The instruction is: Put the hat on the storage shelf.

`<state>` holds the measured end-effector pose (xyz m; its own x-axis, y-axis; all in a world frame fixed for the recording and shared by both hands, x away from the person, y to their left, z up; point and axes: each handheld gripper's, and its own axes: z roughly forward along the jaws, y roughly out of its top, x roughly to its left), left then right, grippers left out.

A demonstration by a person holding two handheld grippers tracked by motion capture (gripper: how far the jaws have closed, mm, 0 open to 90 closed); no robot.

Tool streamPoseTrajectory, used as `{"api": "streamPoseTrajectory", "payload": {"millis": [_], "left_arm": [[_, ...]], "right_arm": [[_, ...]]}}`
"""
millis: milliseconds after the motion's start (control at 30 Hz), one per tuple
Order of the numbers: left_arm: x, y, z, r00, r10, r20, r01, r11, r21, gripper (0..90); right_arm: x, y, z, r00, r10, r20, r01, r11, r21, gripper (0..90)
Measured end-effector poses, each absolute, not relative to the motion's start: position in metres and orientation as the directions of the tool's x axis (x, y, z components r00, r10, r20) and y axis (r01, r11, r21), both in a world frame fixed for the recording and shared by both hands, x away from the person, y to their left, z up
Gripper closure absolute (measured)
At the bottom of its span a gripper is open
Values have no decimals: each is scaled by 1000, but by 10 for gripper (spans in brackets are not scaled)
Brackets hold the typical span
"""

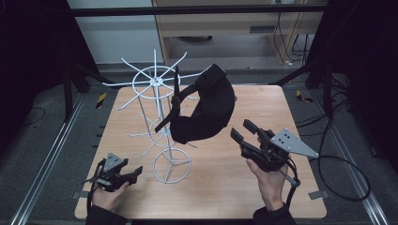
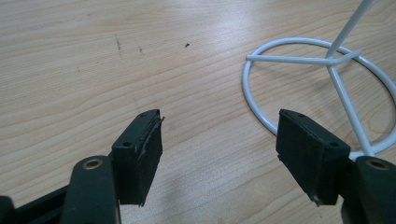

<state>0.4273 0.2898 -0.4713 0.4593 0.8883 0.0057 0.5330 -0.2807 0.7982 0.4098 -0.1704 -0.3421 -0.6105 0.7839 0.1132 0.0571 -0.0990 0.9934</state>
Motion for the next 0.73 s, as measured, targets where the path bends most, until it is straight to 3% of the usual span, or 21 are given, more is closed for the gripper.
{"api": "streamPoseTrajectory", "payload": {"millis": [467, 733], "left_arm": [[428, 290, -472, 454, 891, 7, 535, -279, 797, 300], [431, 293, -474, 448, 894, 16, 529, -280, 801, 270]], "right_arm": [[431, -207, -405, -504, 856, 117, 211, -9, 977, 291], [443, -229, -445, -449, 891, 68, 298, 77, 951, 210]]}}
